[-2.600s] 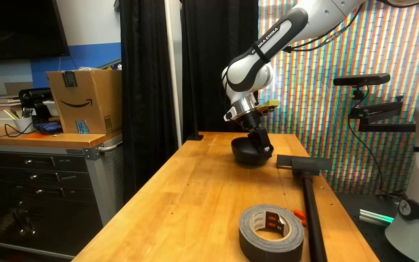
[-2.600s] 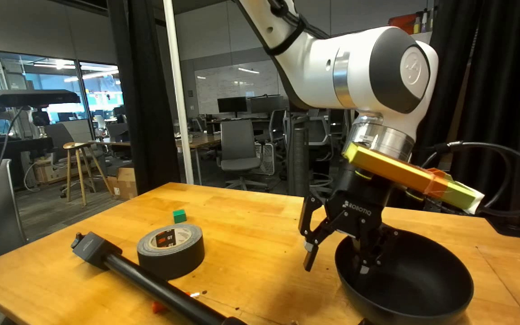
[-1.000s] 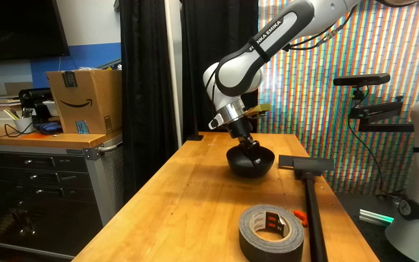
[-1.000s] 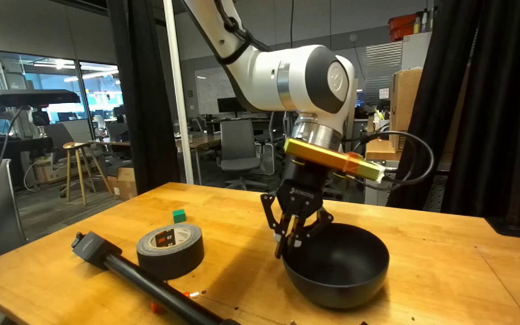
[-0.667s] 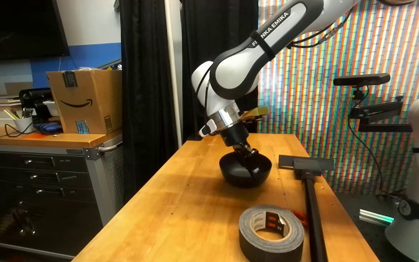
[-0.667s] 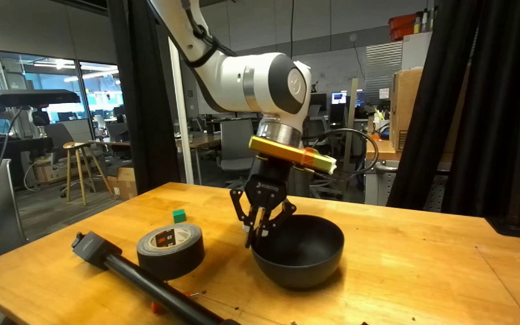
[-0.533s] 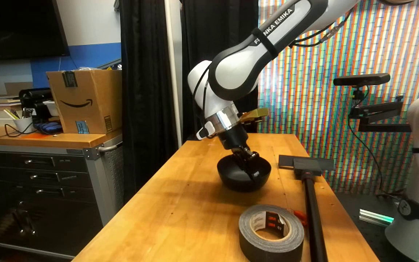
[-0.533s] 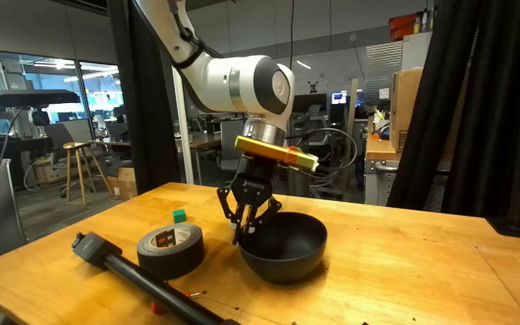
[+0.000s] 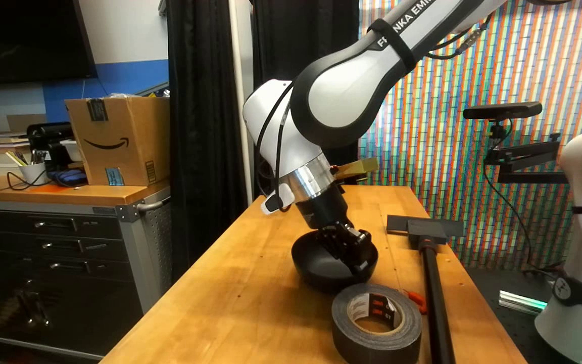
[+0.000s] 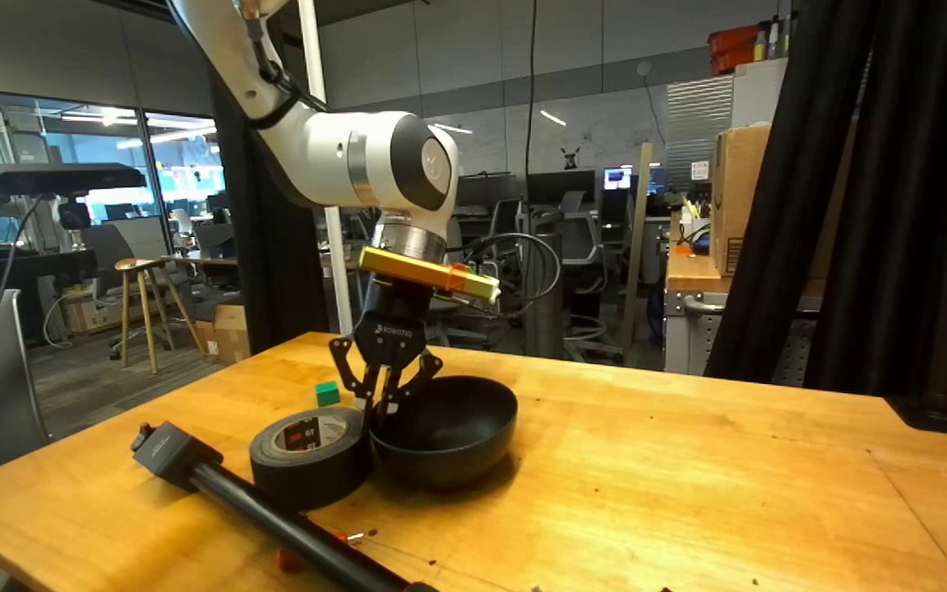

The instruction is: Move the black bowl to the left

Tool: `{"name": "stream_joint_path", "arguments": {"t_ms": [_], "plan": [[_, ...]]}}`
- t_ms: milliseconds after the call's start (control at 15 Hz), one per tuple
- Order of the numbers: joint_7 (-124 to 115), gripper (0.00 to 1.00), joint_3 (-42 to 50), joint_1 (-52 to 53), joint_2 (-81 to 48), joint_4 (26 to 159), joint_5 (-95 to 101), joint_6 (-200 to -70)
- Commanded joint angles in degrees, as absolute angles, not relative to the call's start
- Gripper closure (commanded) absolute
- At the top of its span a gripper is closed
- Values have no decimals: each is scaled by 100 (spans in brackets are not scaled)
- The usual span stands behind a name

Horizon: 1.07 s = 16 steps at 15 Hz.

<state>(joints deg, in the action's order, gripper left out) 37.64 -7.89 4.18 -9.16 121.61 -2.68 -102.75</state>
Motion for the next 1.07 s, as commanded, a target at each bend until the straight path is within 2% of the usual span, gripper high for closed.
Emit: {"name": "stream_joint_path", "arguments": {"t_ms": [0, 67, 133, 333, 1000], "plan": [[3738, 63, -849, 487, -847, 12194, -305, -10236], [3757, 89, -805, 452, -913, 12150, -257, -10262], [3756, 87, -807, 452, -908, 12150, -258, -10259], [3757, 65, -829, 462, -916, 12184, -261, -10260], [3757, 63, -839, 468, -916, 12185, -261, -10260]]}}
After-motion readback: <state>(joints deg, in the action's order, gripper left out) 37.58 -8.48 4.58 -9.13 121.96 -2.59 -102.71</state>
